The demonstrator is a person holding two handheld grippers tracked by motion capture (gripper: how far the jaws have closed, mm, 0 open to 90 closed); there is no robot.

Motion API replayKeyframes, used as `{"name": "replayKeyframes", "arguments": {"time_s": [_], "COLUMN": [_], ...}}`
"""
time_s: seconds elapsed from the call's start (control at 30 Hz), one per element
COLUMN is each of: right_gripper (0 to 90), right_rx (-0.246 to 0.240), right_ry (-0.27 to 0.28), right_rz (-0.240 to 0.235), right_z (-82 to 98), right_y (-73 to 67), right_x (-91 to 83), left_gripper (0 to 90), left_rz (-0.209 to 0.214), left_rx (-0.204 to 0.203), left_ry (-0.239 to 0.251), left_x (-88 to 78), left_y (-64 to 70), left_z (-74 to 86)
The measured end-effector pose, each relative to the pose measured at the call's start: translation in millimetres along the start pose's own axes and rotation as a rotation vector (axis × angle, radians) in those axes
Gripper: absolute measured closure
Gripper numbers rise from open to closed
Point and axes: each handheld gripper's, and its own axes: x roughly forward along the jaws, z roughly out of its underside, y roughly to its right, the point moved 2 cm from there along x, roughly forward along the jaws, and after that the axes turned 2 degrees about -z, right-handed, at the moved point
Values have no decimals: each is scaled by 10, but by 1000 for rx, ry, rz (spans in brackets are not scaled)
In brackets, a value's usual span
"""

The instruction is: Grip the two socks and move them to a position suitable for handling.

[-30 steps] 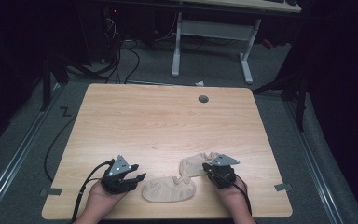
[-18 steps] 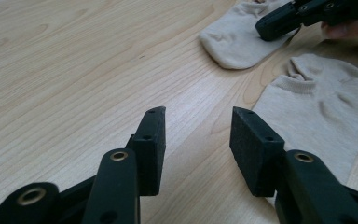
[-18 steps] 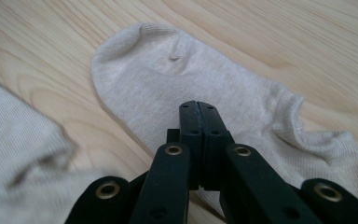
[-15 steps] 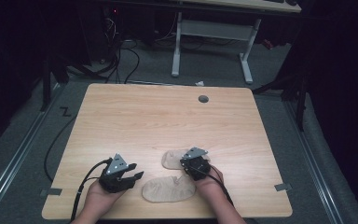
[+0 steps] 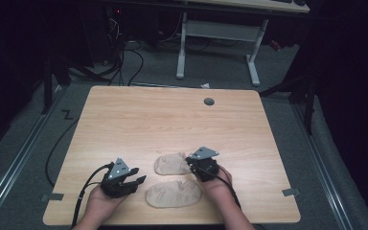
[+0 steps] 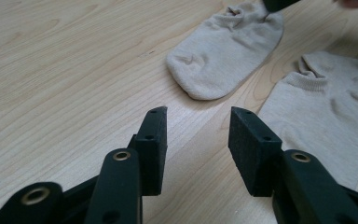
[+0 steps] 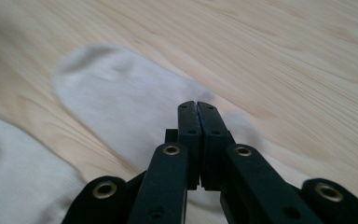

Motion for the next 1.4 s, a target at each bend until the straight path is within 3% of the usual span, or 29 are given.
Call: {"name": "replayKeyframes", "arguments": {"time_s": [0.1, 0.17, 0.27, 0.5, 0.57, 0.67, 0.8, 0.9, 1.0, 1.07, 1.13, 1.2, 1.3, 1.4], "right_gripper": [890, 885, 884, 849, 804, 733, 659, 629, 627, 637, 658, 697, 791, 846], "right_rx": [37, 46, 33, -2, 22, 93, 132, 137, 153, 158, 164, 158, 156, 132], "right_ry": [-30, -45, -75, -55, -17, 46, 41, 22, 7, -3, -12, -36, -35, -35], "right_rz": [27, 17, 9, -33, -29, -5, -3, -4, -10, -9, -12, -15, -34, -38], "right_z": [190, 255, 283, 203, 171, 141, 153, 157, 165, 167, 171, 188, 202, 197], "right_y": [164, 176, 152, 25, 51, 158, 214, 213, 222, 232, 236, 234, 217, 182], "right_x": [-57, -15, 99, 194, 118, -4, 60, 150, 188, 205, 219, 245, 264, 261], "left_gripper": [580, 579, 576, 543, 530, 514, 481, 487, 554, 572, 608, 639, 733, 839], "left_rz": [1, -2, 1, -24, -35, -53, -78, -69, -90, -75, -82, -95, -88, -95], "left_rx": [-3, -3, -5, -19, -47, -45, -71, -116, -114, -132, -115, -94, -112, -96], "left_ry": [-9, -14, -17, -19, -17, -8, 5, 10, -6, -25, -41, -68, -69, -58], "left_x": [30, 50, 81, 204, 272, 346, 471, 553, 619, 663, 686, 716, 703, 698], "left_y": [-10, -9, 2, -42, -87, -97, -150, -197, -207, -206, -193, -177, -182, -160], "left_z": [1, -2, -9, -42, -69, -104, -191, -230, -219, -208, -199, -176, -168, -162]}}
